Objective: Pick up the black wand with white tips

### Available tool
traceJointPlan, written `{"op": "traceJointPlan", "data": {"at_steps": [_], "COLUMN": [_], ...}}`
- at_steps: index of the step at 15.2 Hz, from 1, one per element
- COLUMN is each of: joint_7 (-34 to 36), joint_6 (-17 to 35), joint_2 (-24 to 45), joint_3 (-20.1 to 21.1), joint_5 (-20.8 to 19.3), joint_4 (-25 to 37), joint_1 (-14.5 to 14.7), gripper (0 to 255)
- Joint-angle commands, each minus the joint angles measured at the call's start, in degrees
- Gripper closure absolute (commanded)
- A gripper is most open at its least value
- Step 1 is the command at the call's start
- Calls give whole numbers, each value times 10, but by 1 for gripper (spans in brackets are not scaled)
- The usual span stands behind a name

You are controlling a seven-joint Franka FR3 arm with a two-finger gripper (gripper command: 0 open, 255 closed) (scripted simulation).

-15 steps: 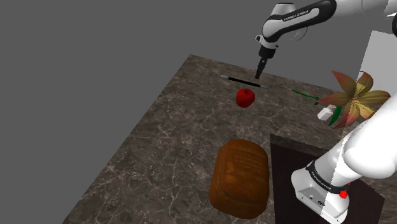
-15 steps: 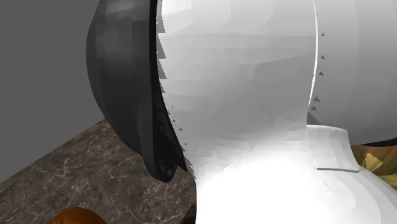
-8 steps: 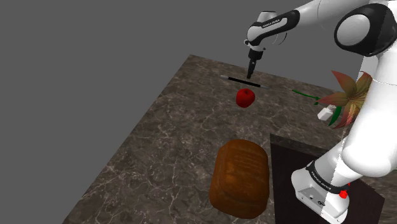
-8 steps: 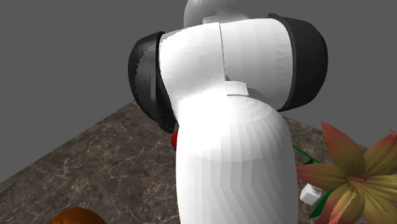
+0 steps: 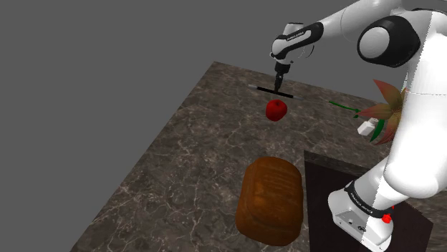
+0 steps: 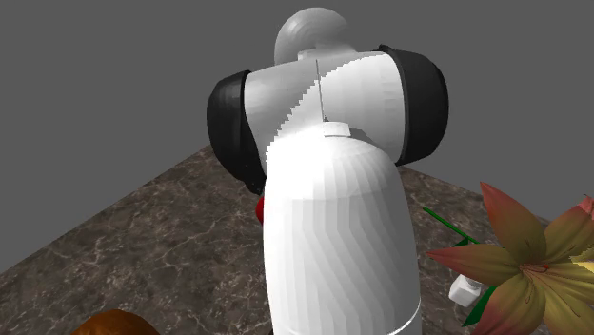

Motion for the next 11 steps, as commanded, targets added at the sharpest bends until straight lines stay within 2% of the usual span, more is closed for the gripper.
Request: {"op": "traceJointPlan", "data": {"at_steps": [1,3,4,11], "joint_7": [-2,-2,-2,-2], "joint_6": [14,14,14,15], "joint_2": [12,12,12,12], "joint_3": [2,2,2,2], "joint_5": [4,4,4,4], "joint_4": [-3,-3,-2,-3], "joint_1": [-2,-2,-2,-2], "gripper": [0,0,255,255]}}
